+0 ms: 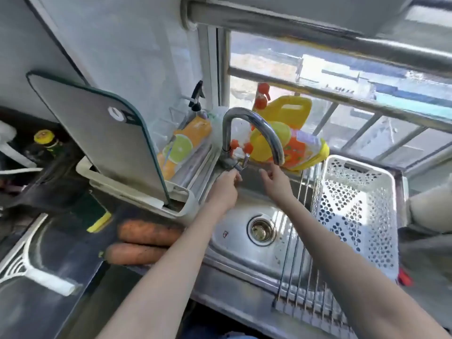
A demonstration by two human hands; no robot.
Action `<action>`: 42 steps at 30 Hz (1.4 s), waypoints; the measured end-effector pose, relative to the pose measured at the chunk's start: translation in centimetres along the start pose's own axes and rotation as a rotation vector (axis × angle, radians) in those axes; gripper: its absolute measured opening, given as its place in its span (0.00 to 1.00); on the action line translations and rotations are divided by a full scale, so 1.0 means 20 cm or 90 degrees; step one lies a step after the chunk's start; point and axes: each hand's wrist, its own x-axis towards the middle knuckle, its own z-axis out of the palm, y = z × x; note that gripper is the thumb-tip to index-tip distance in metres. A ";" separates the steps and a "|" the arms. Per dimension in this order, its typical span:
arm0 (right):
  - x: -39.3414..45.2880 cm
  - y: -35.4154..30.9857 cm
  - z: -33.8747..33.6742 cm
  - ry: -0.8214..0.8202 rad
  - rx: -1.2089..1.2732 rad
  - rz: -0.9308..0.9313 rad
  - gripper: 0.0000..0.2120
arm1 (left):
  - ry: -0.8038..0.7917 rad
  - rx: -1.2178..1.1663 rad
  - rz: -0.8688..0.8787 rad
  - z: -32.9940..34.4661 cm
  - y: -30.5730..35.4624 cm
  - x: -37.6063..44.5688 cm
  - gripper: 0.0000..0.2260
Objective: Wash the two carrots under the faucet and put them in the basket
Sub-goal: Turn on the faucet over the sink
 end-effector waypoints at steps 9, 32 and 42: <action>0.35 -0.11 0.13 -0.135 0.006 -0.052 0.16 | -0.028 -0.048 -0.050 0.00 0.07 0.30 0.21; 0.17 -0.01 0.16 -0.086 -0.013 -0.077 0.06 | -0.144 -0.082 -0.011 -0.01 0.03 0.27 0.22; 0.18 0.05 0.18 -0.082 -0.017 -0.021 0.10 | -0.188 -0.055 -0.008 0.00 0.01 0.28 0.23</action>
